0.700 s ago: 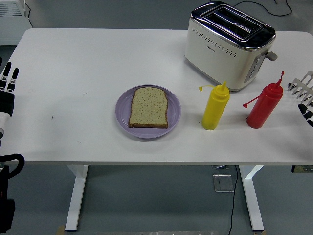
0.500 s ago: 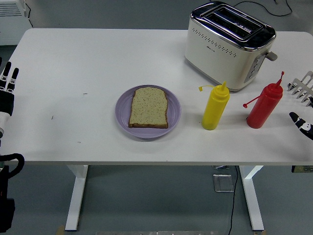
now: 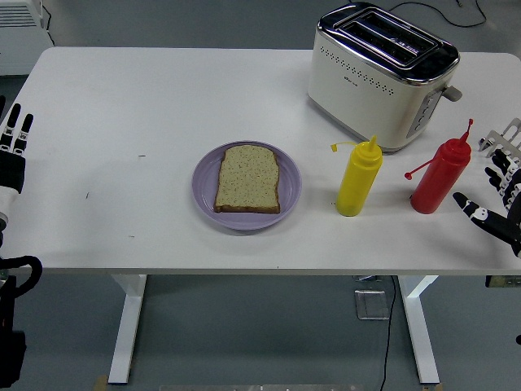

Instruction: Pick up the cup,pour liquid into bread,place the cup on the desk

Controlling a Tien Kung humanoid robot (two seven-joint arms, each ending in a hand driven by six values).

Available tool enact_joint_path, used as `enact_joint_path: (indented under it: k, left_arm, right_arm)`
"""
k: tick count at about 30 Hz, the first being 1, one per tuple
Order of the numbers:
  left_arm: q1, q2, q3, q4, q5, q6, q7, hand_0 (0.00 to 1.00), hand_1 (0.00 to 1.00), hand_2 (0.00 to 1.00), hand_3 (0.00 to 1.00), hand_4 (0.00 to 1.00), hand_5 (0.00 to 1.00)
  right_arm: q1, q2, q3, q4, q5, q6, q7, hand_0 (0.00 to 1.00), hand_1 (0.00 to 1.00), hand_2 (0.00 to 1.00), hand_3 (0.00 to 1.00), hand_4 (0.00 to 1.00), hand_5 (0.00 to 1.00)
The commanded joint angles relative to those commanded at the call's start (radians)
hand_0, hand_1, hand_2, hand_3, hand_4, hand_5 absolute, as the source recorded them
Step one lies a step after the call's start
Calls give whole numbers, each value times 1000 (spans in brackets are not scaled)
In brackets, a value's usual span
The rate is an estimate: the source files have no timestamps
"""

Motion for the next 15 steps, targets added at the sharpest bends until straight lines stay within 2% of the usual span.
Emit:
enact_joint_path:
  k: [8, 15]
  left_arm:
    - [2, -1, 3, 0, 0, 0, 0, 793, 749, 751, 710, 508, 991]
    - [4, -1, 3, 0, 0, 0, 0, 793, 749, 751, 711, 506, 990]
  right_arm:
    - [78, 17, -67, -55, 18, -28, 10, 995, 929, 995, 998, 919, 244]
    - [117, 32, -93, -89, 46, -34, 19, 992, 927, 993, 998, 918, 245]
